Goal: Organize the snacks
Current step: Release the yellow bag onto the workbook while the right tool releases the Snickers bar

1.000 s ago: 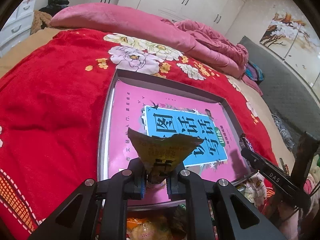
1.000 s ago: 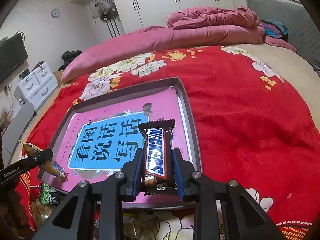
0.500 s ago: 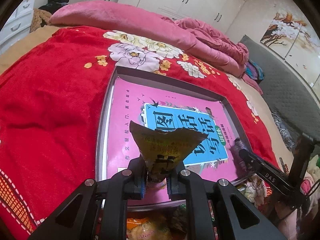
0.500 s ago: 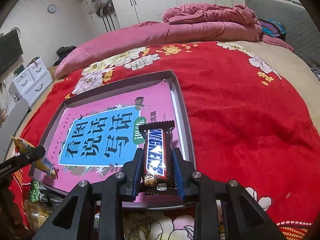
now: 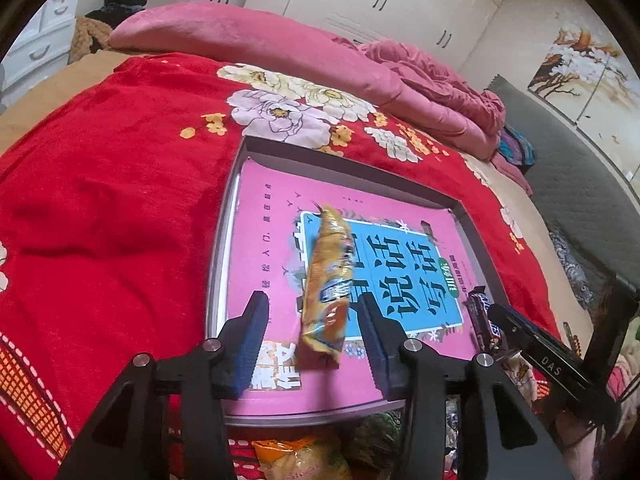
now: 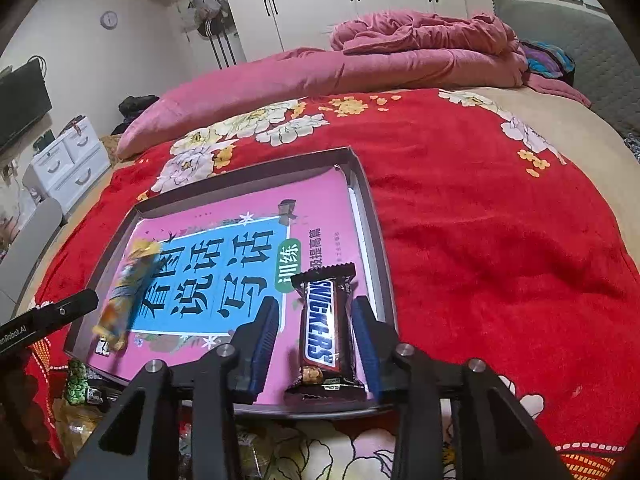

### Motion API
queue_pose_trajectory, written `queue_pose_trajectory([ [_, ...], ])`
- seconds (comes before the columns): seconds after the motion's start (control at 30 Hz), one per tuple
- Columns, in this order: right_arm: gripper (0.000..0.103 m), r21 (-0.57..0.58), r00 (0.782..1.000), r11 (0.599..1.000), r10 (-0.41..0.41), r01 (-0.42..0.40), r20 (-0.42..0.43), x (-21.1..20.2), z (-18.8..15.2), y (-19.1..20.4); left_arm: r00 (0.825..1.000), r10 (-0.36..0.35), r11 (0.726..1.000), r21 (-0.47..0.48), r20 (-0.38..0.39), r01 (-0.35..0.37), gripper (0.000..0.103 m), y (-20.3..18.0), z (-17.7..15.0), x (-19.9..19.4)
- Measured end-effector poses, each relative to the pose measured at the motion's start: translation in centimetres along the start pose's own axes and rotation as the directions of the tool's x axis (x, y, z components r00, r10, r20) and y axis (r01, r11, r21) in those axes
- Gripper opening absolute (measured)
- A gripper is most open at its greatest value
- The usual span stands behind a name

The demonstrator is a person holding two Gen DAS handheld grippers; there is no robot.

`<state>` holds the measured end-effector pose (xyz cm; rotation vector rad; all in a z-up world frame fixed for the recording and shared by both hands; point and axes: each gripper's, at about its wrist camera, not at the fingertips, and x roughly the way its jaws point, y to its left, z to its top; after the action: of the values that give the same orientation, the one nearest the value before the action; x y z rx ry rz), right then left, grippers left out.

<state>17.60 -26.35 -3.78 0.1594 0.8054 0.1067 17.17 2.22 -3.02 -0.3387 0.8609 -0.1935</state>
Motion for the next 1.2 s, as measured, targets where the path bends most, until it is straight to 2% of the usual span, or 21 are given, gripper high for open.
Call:
queue_pose_trajectory([
  [0.13, 0.038, -0.003, 1.000, 1.000, -0.001, 0.001, 0.004, -0.1, 0.0, 0.1, 1.000, 0.001, 1.000, 0.002, 0.000, -0.001, 0.049, 0.0, 0.0, 0.0],
  [0.2, 0.039, -0.001, 1.000, 1.000, 0.002, -0.002, 0.010, -0.2, 0.1, 0.0, 1.000, 0.001, 1.000, 0.002, 0.000, -0.001, 0.054, -0.1, 0.0, -0.1],
  [0.3, 0.044, 0.001, 1.000, 1.000, 0.014, -0.014, 0.026, -0.6, 0.2, 0.1, 1.000, 0.000, 1.000, -0.001, 0.004, 0.000, 0.057, -0.1, 0.0, -0.1],
  [0.63, 0.051, -0.032, 0.994, 0.998, 0.060, -0.057, 0.095, -2.1, 0.5, 0.9, 0.999, 0.010, 1.000, 0.011, 0.031, -0.010, 0.069, -0.1, 0.1, -0.9],
  [0.77, 0.062, -0.041, 0.990, 0.997, 0.073, -0.069, 0.120, -2.8, 0.6, 1.1, 0.999, 0.009, 1.000, 0.015, 0.045, -0.010, 0.075, 0.0, 0.2, -1.4],
  [1.2, 0.073, -0.079, 0.985, 0.994, 0.088, -0.077, 0.147, -4.2, 0.1, 2.4, 0.997, 0.000, 0.999, 0.037, 0.073, -0.003, 0.078, 0.2, 0.0, -2.9],
])
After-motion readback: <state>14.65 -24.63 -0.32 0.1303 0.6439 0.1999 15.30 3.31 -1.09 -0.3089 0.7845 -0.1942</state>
